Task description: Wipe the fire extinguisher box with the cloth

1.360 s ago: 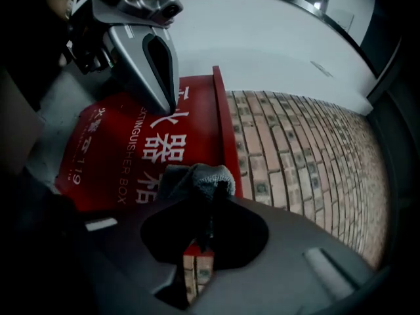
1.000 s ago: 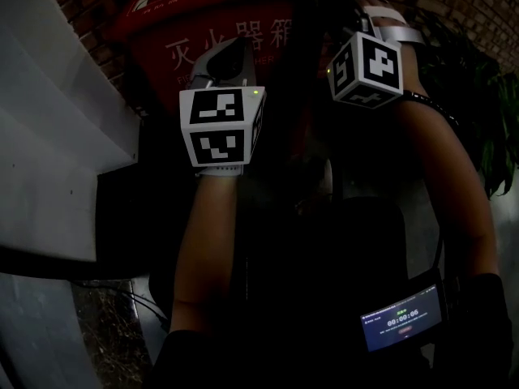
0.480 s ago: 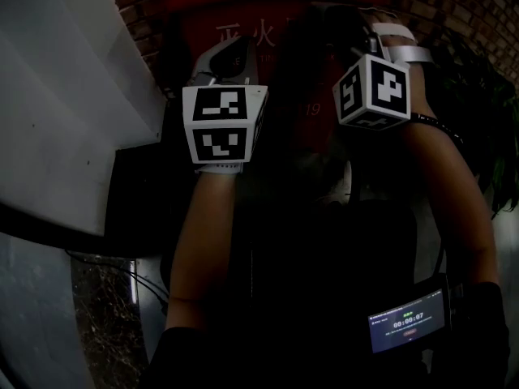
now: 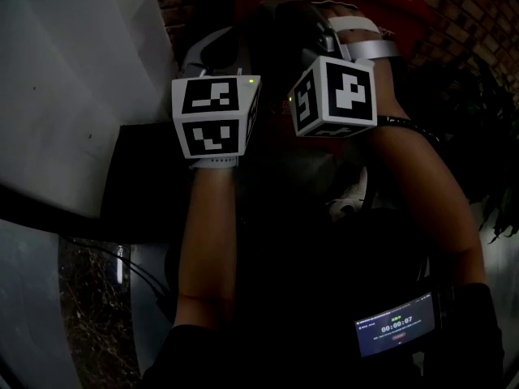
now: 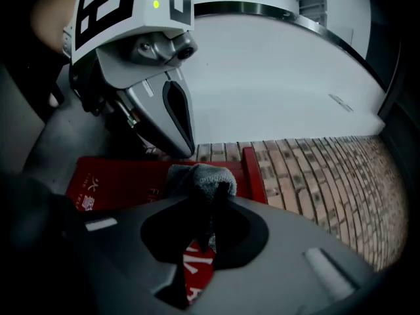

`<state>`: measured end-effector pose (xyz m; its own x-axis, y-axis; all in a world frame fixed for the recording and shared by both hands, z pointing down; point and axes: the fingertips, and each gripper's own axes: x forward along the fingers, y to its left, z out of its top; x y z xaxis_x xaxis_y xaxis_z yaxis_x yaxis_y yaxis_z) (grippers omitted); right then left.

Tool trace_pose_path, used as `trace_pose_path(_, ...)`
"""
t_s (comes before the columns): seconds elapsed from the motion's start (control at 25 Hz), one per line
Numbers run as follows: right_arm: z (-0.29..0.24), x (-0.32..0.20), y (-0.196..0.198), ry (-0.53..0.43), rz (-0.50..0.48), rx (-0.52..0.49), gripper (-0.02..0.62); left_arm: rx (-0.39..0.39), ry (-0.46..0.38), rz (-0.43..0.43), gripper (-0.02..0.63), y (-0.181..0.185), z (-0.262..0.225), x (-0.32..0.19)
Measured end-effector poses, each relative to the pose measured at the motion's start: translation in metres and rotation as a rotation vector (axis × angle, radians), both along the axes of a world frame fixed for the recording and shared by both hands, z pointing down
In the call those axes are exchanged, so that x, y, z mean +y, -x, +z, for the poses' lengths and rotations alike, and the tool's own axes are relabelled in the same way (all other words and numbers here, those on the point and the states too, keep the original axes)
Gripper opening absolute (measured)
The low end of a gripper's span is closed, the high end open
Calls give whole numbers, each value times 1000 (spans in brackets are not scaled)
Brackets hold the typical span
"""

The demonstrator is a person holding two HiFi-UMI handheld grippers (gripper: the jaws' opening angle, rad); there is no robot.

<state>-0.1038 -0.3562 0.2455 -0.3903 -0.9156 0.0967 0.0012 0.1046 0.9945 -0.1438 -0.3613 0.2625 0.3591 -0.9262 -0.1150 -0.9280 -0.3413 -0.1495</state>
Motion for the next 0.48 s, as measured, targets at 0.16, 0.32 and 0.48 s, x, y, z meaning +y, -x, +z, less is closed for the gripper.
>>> trace_pose_path(0.16,-3,-8,26,-17,-31,7,34,45,-33,-26,0,19,-9,-1)
trace_pose_path(0.32,0,-18,31,-19,-37,14,34,50,-45,-9,0,12,-13,-4)
trace_pose_path(0.48,2,-18,23,-16,-31,10,34,27,-42,20,0,-10,-7,-6)
